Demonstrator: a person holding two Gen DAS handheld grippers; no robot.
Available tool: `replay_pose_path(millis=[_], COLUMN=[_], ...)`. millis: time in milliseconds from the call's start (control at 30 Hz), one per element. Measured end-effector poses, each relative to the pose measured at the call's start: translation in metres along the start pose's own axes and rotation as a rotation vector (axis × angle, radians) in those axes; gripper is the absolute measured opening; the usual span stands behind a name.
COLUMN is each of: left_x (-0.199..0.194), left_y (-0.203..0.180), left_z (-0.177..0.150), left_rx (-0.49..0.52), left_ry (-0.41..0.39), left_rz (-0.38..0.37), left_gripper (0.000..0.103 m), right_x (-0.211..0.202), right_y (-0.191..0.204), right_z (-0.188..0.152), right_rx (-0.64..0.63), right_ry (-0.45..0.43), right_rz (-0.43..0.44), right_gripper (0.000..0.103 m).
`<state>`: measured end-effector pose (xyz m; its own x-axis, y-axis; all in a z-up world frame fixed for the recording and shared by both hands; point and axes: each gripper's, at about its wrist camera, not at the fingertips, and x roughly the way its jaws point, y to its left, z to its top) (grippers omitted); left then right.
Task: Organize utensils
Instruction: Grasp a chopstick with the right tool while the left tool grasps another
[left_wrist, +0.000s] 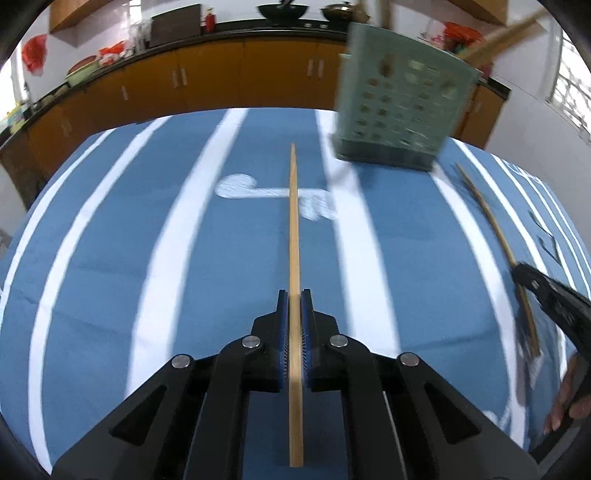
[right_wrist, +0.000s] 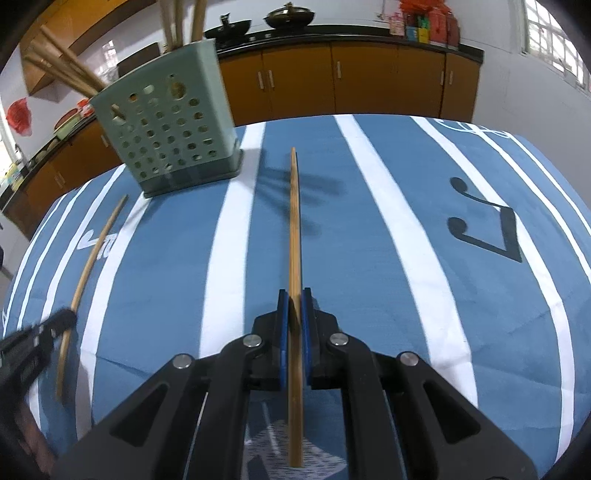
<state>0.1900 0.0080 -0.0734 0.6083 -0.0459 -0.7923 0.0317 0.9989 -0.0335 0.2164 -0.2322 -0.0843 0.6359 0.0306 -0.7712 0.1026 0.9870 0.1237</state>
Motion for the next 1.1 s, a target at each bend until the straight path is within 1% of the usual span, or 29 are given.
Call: replay_pose_path(millis=[67,200,367,600,767,1100], left_x=[0.005,0.013,0.018,0.016,0.016,0.016], left_y=[0.011,0.026,0.033,0.028,0.033,0.032], left_z=[0.008,0.022,0.028,0.022,0.022,0.022], left_rx=[-0.013,-0.031,-0.041,-0.002,-0.025,-0.027], left_ry=[-0.002,-0.005,-0.002,-0.037,-0.038,-0.038], left_rz=[0.011,0.007,-0.012,0.001,-0.025,-0.026], left_gripper=[0.007,0.007,0.008,0.009,0.009,0.009], right_x=[0.001,0.006,0.011,0.012,0.012,0.013], right_y=[0.003,0.006,0.003,0.004,0.001,0.002], right_z=[0.001,0.008,0.014,0.012,0.012,0.012], right_rx=[-0.016,-0.035,-0.038,-0.062,-0.053,-0.054], right_ry=[0.002,0.006,0.006,-0.012,-0.011,-0.010], right_rz=[0.005,0.000,-0.009,-0.022,-0.011,-0.012], right_gripper=[0.008,0.008,0.009,0.010,0.010,0.010])
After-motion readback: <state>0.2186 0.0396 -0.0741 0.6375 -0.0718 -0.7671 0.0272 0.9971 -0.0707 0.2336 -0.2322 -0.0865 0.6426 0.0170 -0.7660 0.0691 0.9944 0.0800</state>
